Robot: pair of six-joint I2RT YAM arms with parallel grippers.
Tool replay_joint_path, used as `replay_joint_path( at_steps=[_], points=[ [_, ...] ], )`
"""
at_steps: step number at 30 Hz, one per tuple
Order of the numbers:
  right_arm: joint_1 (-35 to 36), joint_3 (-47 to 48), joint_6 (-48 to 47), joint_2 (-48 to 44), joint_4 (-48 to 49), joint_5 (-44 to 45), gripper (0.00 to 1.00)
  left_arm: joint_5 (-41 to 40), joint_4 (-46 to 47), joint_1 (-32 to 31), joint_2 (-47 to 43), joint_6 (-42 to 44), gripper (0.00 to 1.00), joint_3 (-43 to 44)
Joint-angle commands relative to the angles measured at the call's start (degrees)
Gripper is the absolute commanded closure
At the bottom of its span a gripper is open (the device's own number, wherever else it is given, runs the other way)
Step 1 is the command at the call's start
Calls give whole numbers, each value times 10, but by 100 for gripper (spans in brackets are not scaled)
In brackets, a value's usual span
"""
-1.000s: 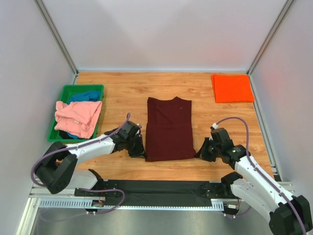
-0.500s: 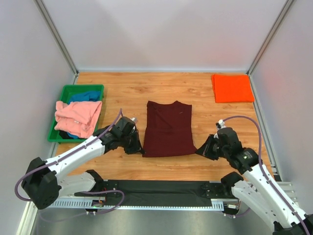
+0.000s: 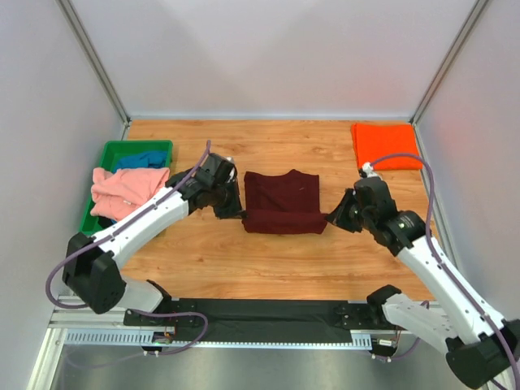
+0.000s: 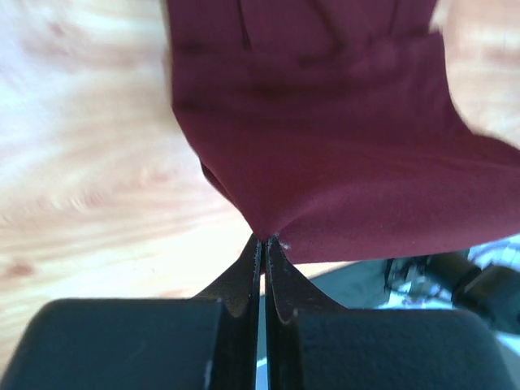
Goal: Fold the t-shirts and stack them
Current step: Fold the tshirt
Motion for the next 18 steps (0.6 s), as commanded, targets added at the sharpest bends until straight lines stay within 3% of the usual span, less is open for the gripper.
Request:
replay_joint_path(
  at_steps=[1,8,18],
  points=[
    [-22,63,-54,76,49,39,100,2,-28,38,46,36,100,64],
    [-84,164,-97,217,105,3,100,29,-52,90,167,64,100,232],
    [-136,280,-136,366,171,-84,100,79,-29,148,325,85,100,396]
  ],
)
